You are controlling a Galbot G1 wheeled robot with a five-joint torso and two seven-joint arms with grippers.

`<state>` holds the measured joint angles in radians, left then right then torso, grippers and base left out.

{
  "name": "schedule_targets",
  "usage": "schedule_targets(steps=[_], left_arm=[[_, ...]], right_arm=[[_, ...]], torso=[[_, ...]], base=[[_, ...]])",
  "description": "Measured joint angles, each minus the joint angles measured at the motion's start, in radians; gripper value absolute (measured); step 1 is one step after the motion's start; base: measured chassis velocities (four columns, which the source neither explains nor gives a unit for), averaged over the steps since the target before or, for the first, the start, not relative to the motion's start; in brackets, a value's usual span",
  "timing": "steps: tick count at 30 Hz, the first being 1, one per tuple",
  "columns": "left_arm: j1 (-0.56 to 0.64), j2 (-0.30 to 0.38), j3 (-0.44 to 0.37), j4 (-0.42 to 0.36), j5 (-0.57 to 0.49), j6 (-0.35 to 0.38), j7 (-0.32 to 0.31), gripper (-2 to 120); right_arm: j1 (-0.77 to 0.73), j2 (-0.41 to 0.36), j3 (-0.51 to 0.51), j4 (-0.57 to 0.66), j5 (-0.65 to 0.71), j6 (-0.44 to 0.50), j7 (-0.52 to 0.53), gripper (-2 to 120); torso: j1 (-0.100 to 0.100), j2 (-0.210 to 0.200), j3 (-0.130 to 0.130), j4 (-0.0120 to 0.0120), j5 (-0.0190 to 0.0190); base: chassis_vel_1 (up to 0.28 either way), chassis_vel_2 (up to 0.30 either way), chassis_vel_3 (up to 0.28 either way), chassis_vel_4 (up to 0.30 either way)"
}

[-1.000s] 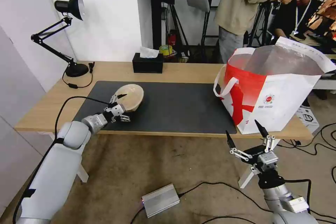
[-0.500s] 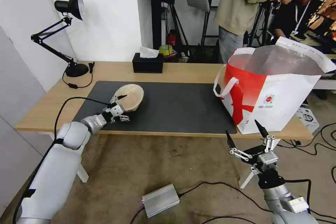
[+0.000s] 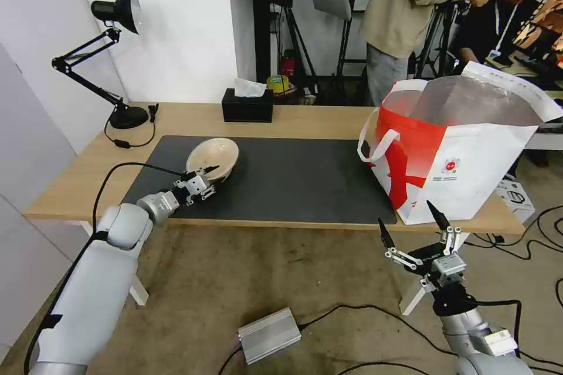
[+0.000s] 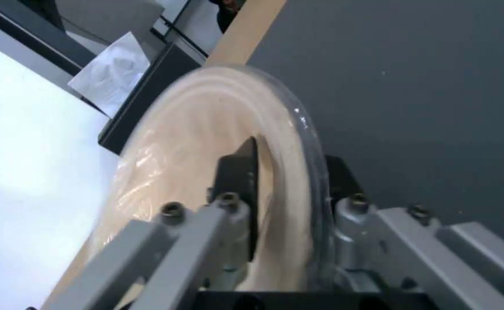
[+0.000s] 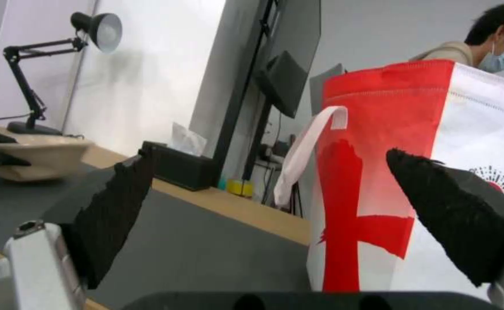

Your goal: Pick up the trash from the table and place it into the takeout bag.

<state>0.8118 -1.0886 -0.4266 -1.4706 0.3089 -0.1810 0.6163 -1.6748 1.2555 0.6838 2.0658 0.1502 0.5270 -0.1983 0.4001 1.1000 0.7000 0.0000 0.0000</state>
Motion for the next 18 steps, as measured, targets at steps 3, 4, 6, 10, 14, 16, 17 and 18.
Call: schedule_targets(steps=[3, 4, 6, 10, 14, 16, 17, 18], left_arm=[[-0.006, 0.0, 0.003, 0.009, 0.003, -0.004, 0.0, 3], [-0.006, 0.0, 0.003, 0.011, 0.004, -0.005, 0.0, 1], [-0.007, 0.0, 0.003, 0.012, 0.004, -0.005, 0.0, 1], [-0.01, -0.002, 0.008, 0.018, 0.006, -0.008, 0.0, 1], [-0.019, -0.005, 0.016, 0.026, 0.007, -0.009, 0.0, 1], [-0.02, -0.007, 0.017, 0.027, 0.008, -0.009, 0.0, 1], [-0.021, -0.01, 0.018, 0.028, 0.008, -0.009, 0.0, 1], [-0.021, -0.012, 0.018, 0.028, 0.009, -0.011, 0.001, 1]], right_arm=[[0.0, 0.0, 0.0, 0.0, 0.0, 0.0, 0.0, 100], [0.0, 0.0, 0.0, 0.0, 0.0, 0.0, 0.0, 100], [0.0, 0.0, 0.0, 0.0, 0.0, 0.0, 0.0, 100], [0.0, 0.0, 0.0, 0.0, 0.0, 0.0, 0.0, 100], [0.0, 0.0, 0.0, 0.0, 0.0, 0.0, 0.0, 100], [0.0, 0.0, 0.0, 0.0, 0.0, 0.0, 0.0, 100], [0.0, 0.0, 0.0, 0.0, 0.0, 0.0, 0.0, 100], [0.0, 0.0, 0.0, 0.0, 0.0, 0.0, 0.0, 100]], torso=[[0.0, 0.0, 0.0, 0.0, 0.0], [0.0, 0.0, 0.0, 0.0, 0.0], [0.0, 0.0, 0.0, -0.0001, 0.0], [0.0, 0.0, 0.0, 0.0, 0.0], [0.0, 0.0, 0.0, 0.0, 0.0001], [0.0, 0.0, 0.0, 0.0, 0.0001], [0.0, 0.0, 0.0, 0.0, 0.0], [0.0, 0.0, 0.0, 0.0, 0.0]], base=[[0.0, 0.0, 0.0, 0.0], [0.0, 0.0, 0.0, 0.0], [0.0, 0.0, 0.0, 0.0], [0.0, 0.0, 0.0, 0.0], [0.0, 0.0, 0.0, 0.0], [0.0, 0.0, 0.0, 0.0], [0.0, 0.0, 0.0, 0.0], [0.0, 0.0, 0.0, 0.0]])
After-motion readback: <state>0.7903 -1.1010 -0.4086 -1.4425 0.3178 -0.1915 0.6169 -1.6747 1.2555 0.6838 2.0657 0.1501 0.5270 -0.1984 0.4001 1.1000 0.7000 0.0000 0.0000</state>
